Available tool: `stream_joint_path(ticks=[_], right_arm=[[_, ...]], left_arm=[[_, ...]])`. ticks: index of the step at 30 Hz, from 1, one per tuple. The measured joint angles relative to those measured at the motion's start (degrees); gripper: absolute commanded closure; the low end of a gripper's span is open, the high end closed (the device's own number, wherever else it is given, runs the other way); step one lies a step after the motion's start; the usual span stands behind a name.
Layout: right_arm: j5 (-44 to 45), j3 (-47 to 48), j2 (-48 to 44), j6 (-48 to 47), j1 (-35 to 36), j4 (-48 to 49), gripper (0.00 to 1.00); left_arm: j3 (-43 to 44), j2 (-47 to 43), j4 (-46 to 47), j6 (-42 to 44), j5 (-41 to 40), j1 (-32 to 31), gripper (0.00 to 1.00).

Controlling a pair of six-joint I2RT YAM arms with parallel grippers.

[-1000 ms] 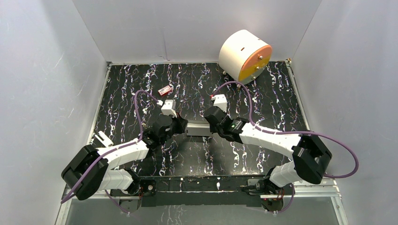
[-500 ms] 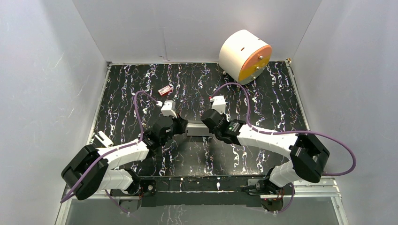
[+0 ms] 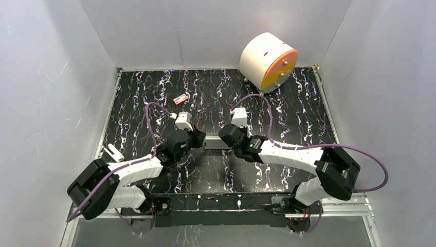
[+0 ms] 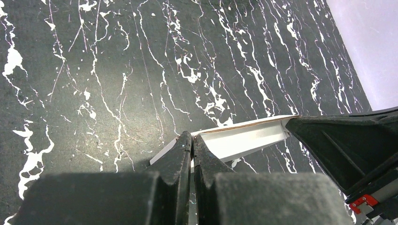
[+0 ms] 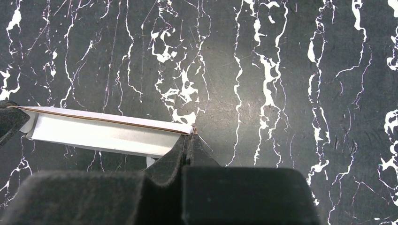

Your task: Fold the paper box

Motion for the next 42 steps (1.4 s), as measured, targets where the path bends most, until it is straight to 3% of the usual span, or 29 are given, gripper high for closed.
stream_joint_path(ticks=[9, 28, 42], right_arm=[[2.5, -1.3, 0.3, -0.1, 1.0, 2.4, 1.0], [5.1, -11.6, -1.9, -3.1, 2.1, 21.4, 1.0], [5.7, -14.0, -1.2, -4.7, 2.1, 27.9, 1.0]], left_arm=[[-0.2, 0.7, 1.0, -0.2, -2.2, -1.0, 1.0], [-7.1, 2.1, 14.8, 1.0, -7.3, -4.9, 1.0], [-6.1, 8.2, 18.8, -6.4, -19.1, -9.6, 1.0]])
